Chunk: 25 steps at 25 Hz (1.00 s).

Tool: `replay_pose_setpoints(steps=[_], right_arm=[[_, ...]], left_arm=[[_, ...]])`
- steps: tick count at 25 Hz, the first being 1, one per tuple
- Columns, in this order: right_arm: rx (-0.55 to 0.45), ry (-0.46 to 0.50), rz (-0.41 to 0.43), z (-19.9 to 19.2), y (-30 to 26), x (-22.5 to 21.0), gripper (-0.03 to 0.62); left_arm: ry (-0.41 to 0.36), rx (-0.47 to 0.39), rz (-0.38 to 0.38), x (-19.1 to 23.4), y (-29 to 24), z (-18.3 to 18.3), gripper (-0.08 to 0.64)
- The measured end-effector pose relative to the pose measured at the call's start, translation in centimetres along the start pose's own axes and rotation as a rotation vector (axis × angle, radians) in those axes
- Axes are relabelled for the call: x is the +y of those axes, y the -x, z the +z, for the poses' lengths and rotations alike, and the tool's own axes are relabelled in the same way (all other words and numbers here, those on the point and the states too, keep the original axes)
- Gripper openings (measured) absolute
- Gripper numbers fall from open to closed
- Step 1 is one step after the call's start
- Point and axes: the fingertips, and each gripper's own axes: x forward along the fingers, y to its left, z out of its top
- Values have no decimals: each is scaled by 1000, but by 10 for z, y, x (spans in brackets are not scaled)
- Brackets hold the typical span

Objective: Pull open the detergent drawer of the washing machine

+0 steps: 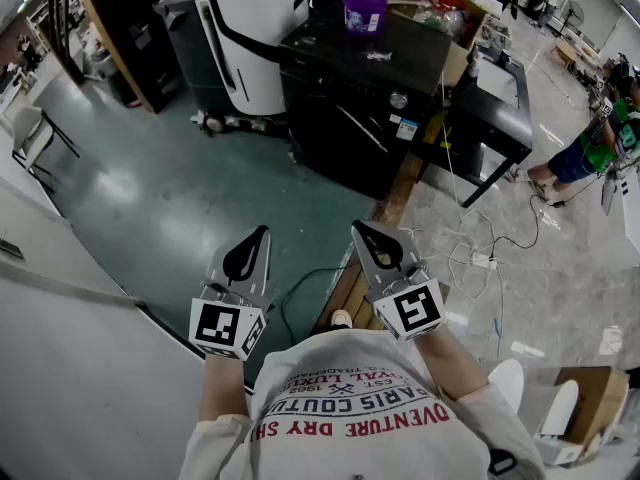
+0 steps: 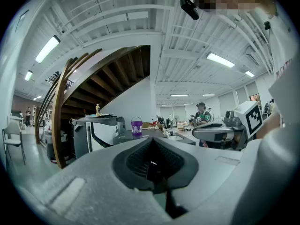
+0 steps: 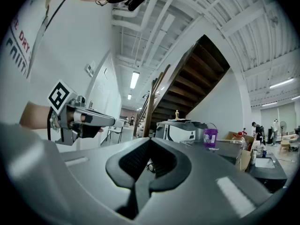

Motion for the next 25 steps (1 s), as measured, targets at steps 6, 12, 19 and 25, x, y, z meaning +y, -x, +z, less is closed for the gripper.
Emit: replay_pose_setpoints(steps=[6, 12, 19, 25], right_arm=[[15, 23, -2, -9, 0, -6, 0], [12, -1, -4, -12, -2, -10, 0], [11, -18, -10, -22, -14, -29, 0], [24, -9, 10, -35, -32, -61, 0]], left_arm=[[3, 8, 0, 0, -4, -2, 3], [12, 21, 1, -2, -11, -8, 4], [80, -23, 10, 2, -35, -8, 97], [68, -8, 0, 6, -75, -12, 331]])
